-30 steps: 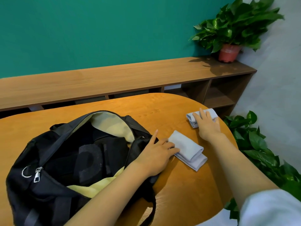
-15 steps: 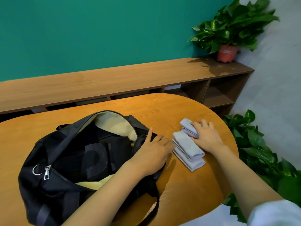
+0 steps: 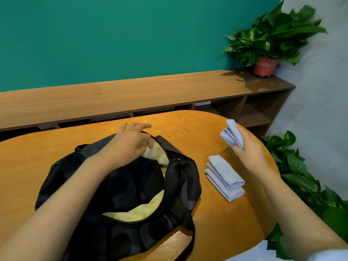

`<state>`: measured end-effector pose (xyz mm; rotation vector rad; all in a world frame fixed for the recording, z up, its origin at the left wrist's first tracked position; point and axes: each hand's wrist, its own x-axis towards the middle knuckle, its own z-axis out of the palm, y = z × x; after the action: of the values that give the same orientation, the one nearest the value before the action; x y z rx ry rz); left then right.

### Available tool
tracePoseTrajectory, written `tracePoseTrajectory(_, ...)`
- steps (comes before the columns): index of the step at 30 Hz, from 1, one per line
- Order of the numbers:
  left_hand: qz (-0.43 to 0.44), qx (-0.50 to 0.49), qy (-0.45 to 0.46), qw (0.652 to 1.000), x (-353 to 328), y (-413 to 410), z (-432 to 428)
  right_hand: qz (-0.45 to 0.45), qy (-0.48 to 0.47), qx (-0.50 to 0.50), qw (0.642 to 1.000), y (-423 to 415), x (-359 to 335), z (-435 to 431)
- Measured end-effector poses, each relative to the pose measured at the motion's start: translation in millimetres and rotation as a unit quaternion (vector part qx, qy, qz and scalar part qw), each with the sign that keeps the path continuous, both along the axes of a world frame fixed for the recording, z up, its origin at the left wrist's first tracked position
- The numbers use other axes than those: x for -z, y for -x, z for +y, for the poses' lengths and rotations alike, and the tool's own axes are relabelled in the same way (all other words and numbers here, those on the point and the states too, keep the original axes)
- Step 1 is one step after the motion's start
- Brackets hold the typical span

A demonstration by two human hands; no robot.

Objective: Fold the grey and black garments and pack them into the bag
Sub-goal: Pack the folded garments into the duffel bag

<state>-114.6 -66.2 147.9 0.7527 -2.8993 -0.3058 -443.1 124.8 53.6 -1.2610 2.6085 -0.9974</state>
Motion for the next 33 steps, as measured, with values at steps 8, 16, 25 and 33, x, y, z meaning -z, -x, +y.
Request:
tracePoseTrajectory(8,-0.153,0.071,0.044,0.985,17,27,-71,-0.157,0.185,-0.077,0.967,-138,-74,-28)
tracePoseTrajectory(16,0.05,0.088,-0.012,0.995,7,14,-100,0.062,0.072,-0.067,0.993,-229,-75,-66)
tracePoseTrajectory(25,0.015,0.123,-0.03,0.992,-3,16,-102,0.459,-0.194,-0.066,0.864,-269,-27,-134)
tracePoseTrajectory(33,-0.031,0.127,0.049,0.99,16,8,-72,0.304,-0.344,-0.071,0.886,-263,-32,-149)
